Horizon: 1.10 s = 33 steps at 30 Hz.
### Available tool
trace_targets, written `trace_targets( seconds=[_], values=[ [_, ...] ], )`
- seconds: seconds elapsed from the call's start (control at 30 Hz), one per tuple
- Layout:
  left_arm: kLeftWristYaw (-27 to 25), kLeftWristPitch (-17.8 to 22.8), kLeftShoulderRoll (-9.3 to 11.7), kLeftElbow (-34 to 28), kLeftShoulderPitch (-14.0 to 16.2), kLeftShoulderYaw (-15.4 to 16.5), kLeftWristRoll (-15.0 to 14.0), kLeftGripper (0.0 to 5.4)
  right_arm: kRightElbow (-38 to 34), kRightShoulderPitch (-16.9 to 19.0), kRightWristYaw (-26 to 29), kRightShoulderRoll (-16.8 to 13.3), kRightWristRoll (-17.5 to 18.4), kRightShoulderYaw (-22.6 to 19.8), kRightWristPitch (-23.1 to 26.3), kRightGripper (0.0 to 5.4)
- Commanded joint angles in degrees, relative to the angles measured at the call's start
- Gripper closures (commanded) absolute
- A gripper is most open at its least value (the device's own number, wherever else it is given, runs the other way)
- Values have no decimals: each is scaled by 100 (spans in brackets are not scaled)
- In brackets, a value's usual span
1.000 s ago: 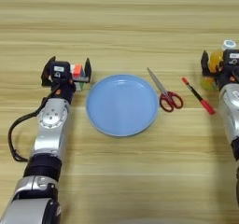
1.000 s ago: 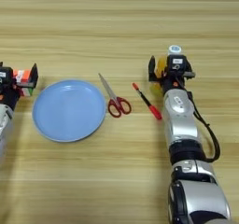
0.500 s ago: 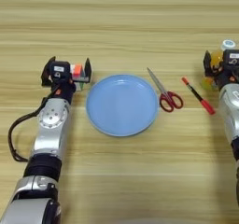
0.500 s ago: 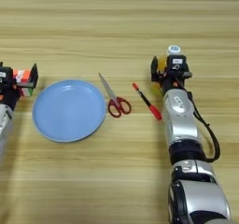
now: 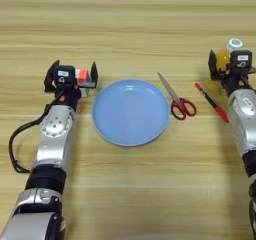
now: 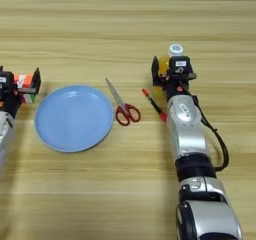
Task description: Move the objects on the table
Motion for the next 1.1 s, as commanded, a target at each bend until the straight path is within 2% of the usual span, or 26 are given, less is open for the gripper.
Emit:
trace_targets(
  seconds=[0.03,0.17,0.33,0.47,0.57,0.77,0.9,1.1],
  values=[
    [0,-33,-2,-47,-8,6,-3,0,-947,254,277,311,-2,509,187,180],
    [5,-36,-4,-38,-7,0,5,0,-1628,527,570,516,31,970,492,180],
    [3,-42,-1,-36,3,-4,11,0,-2076,764,973,725,151,1449,891,180],
    [2,-43,3,-36,7,-4,12,0,-2164,848,1283,878,259,1755,1153,180],
    [7,-41,-4,-49,15,-11,19,0,-1939,832,1507,1001,367,1901,1349,180],
    [28,-37,-22,-71,26,-28,35,0,-1319,541,1826,1199,341,2025,1049,180],
    [43,-28,-35,-95,35,-39,40,0,-907,476,1986,1312,281,2102,727,180],
    [44,-26,-36,-111,41,-38,36,0,-388,411,1990,1292,69,2185,205,180]
  ],
)
